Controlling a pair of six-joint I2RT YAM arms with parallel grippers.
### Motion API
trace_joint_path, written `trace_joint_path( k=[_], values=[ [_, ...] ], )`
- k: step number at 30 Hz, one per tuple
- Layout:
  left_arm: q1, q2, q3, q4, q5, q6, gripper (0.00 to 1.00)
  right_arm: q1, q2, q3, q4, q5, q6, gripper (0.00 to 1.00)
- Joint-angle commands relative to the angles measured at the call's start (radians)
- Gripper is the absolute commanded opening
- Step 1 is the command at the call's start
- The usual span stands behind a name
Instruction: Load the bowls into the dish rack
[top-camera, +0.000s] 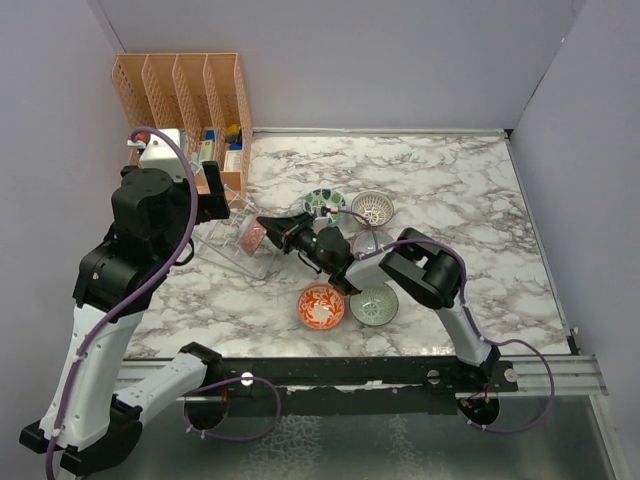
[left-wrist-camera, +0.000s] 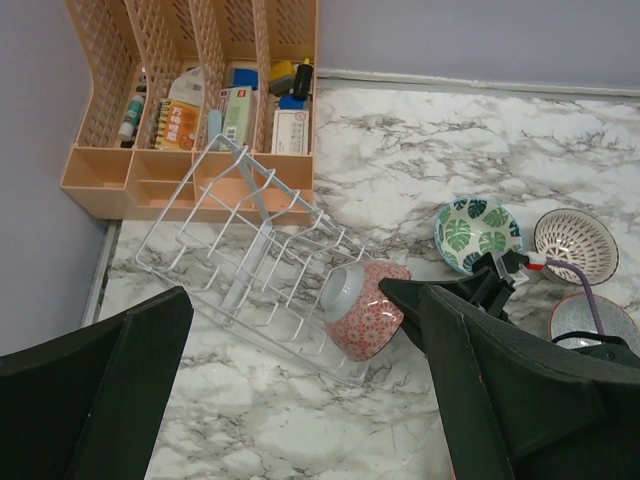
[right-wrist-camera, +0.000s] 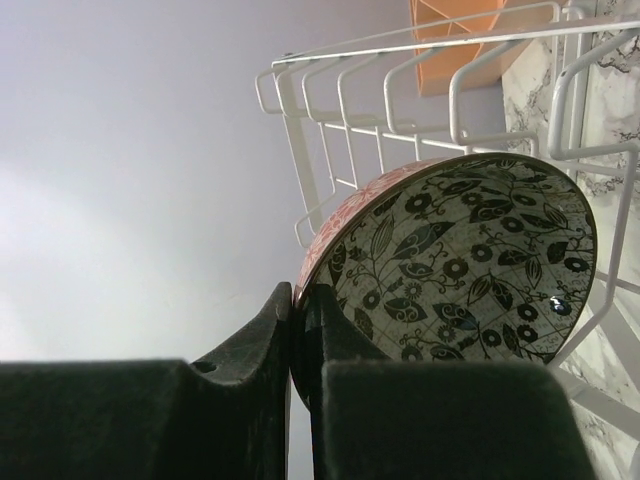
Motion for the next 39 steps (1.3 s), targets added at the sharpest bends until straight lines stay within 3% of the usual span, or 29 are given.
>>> trace_joint_path(
  k=[1,16,24,28,33,39],
  values=[
    [-0.003,-0.017,-0.02,0.025,0.028,0.006,0.99,0.003,0.056,-0.006,0.181,-0.057,0.038,0.04],
    [-0.003,-0.03,-0.052,0.04,0.036,0.0,0.99,-0.014,0.124,0.03,0.299,-0.147,0.044,0.02],
    [-0.004,-0.03,-0.054,0.043,0.036,-0.001,0.99,-0.013,0.027,0.022,0.063,-0.18,-0.011,0.16],
    [-0.003,-0.031,-0.054,0.043,0.035,-0.001,0.99,-0.004,-0.019,-0.011,-0.02,-0.129,0.057,0.1],
    [-0.003,-0.026,-0.055,0.047,0.037,0.001,0.99,-0.003,-0.046,0.031,-0.1,-0.111,0.025,0.09],
    [-0.003,-0.025,-0.058,0.047,0.038,0.001,0.99,0.002,-0.06,0.04,-0.184,-0.133,0.019,0.26]
  ],
)
